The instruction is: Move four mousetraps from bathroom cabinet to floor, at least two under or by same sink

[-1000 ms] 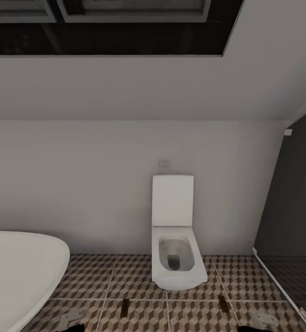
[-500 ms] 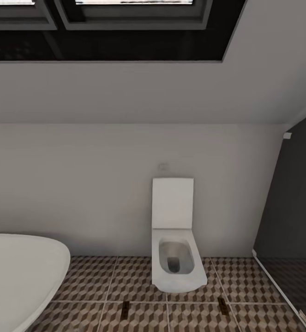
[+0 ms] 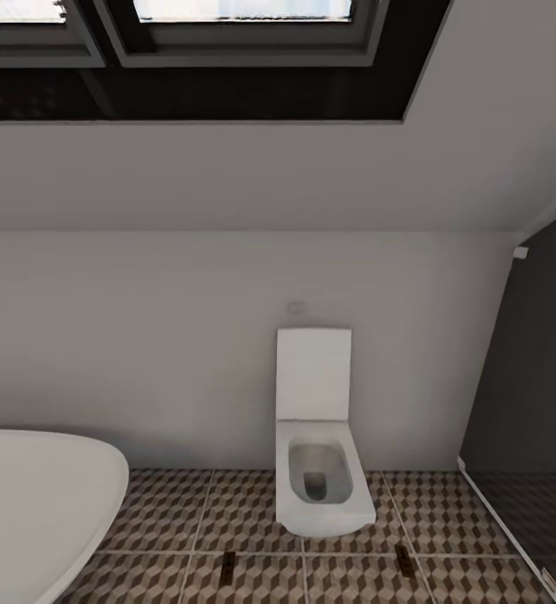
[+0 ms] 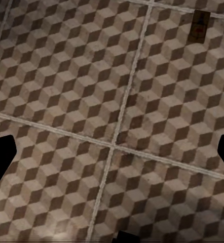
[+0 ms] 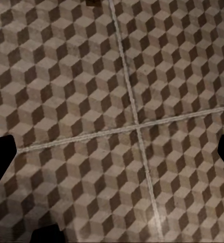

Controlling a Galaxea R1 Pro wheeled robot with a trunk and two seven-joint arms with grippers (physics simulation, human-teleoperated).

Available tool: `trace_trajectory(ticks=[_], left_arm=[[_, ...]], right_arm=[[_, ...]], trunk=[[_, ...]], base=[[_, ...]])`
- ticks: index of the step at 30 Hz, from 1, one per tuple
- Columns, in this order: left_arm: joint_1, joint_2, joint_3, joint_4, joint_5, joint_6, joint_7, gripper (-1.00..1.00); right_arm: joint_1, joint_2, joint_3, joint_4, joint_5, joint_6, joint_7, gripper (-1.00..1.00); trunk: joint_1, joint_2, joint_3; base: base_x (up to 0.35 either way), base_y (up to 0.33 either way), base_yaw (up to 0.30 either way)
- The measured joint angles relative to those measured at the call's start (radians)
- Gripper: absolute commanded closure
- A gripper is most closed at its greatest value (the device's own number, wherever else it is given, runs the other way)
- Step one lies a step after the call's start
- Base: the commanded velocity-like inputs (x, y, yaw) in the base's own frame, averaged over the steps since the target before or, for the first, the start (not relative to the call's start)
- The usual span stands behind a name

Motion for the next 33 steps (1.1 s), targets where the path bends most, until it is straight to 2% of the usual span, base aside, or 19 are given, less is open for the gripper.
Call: trace_trajectory(ticks=[12,24,33], left_arm=[[0.044,0.000,0.000,0.000,0.001,0.000,-0.004,-1.00],[0.071,-0.001,0.000,0.000,0.001,0.000,-0.006,-1.00],[0.089,0.000,0.000,0.000,0.001,0.000,-0.006,-1.00]], right_arm=[[0.050,0.003,0.000,0.000,-0.001,0.003,0.001,-1.00],[0.076,0.031,-0.001,0.000,-0.001,0.007,0.001,-1.00],[0.097,0.037,-0.001,0.000,-0.002,0.009,0.000,-1.00]], trunk=[[-0.046,0.084,0.038],[-0.092,0.168,0.075],[-0.127,0.231,0.104]], base=[[0.000,0.000,0.000],[0.000,0.000,0.000],[0.000,0.000,0.000]])
